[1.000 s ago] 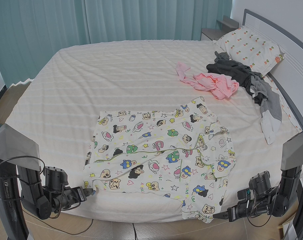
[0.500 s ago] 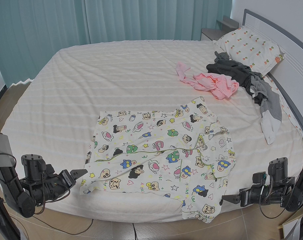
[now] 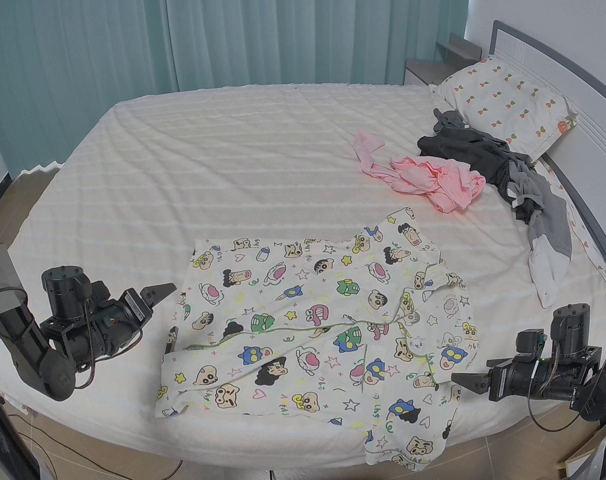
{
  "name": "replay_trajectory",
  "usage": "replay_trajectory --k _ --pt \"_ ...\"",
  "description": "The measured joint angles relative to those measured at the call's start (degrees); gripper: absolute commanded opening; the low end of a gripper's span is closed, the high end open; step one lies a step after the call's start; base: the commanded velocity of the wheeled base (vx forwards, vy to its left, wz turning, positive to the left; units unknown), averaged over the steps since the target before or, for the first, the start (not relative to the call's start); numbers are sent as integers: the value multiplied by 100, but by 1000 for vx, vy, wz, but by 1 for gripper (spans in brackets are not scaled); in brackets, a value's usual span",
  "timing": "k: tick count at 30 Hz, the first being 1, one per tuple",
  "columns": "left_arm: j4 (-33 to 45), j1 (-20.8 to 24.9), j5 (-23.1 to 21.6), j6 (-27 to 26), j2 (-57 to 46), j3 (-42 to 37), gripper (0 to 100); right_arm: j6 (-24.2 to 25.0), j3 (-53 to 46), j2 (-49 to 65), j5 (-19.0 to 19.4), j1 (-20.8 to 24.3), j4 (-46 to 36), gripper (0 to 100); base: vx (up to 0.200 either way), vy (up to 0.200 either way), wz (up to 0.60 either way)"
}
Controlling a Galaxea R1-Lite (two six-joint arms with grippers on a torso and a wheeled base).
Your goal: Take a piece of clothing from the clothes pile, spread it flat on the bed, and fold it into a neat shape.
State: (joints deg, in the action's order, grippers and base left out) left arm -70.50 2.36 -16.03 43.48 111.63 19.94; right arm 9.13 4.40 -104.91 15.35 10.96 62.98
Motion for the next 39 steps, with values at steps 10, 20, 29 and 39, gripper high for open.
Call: replay_trajectory --k 10,20,29,39 --pt "557 44 112 -544 684 1158 100 -10 0 20 2 33 5 100 0 0 0" --pt "2249 132 180 -1042 1252 2661 100 -10 0 -29 6 52 11 100 0 0 0" --pt "2882 322 154 -1343 1858 3700 100 -10 11 -148 6 50 49 100 0 0 0" --pt "3328 372 185 -1625 2158 4083 100 -10 23 -245 9 48 57 100 0 0 0"
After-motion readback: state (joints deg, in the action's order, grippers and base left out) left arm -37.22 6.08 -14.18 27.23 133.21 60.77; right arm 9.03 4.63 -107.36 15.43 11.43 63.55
